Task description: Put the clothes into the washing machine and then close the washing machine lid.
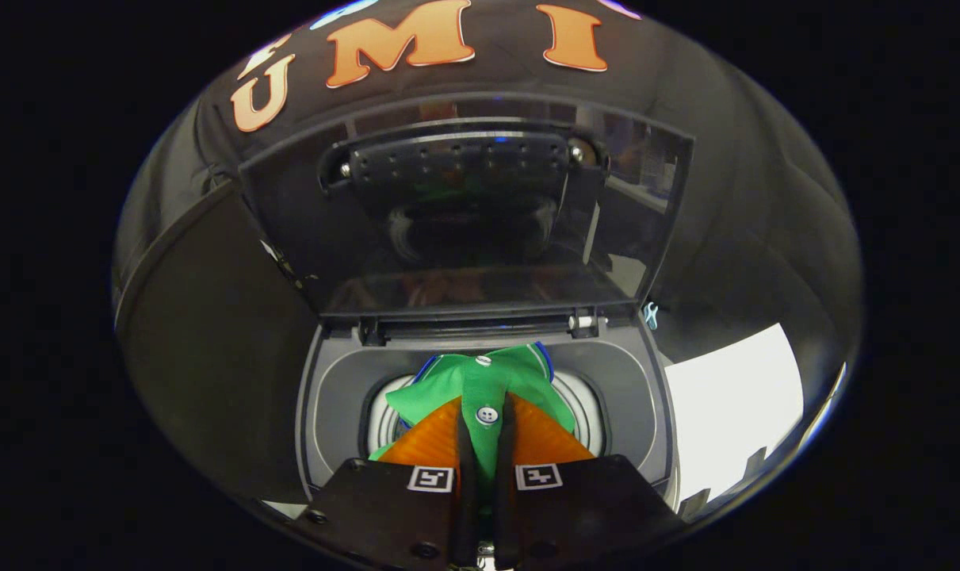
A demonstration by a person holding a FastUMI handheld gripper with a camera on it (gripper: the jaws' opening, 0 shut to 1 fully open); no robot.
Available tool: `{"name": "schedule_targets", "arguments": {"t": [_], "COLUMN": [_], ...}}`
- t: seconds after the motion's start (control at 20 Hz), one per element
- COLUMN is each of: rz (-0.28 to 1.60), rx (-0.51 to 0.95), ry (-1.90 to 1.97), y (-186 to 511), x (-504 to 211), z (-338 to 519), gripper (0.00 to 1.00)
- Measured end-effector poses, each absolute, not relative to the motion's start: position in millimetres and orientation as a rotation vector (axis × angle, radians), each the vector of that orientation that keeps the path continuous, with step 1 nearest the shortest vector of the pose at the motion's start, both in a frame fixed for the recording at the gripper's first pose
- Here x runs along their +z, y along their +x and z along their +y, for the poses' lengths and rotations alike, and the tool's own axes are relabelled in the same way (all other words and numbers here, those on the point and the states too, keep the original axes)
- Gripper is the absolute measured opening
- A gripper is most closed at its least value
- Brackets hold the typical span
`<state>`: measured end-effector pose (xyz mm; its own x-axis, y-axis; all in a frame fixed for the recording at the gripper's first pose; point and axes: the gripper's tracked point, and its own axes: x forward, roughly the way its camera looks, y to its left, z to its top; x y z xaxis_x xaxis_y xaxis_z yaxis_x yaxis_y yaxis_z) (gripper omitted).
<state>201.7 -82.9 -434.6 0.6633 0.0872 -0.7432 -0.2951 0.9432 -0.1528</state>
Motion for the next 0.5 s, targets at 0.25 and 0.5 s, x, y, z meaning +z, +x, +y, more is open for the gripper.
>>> {"name": "schedule_targets", "arguments": {"t": [0.25, 0.5], "rz": [0.882, 0.955], "rx": [0.203, 0.186], "ry": [-0.287, -0.311], "y": [198.3, 194.7], "x": [-477.6, -515.1], "z": [-89.4, -98.9], "gripper": [0.15, 0.15]}}
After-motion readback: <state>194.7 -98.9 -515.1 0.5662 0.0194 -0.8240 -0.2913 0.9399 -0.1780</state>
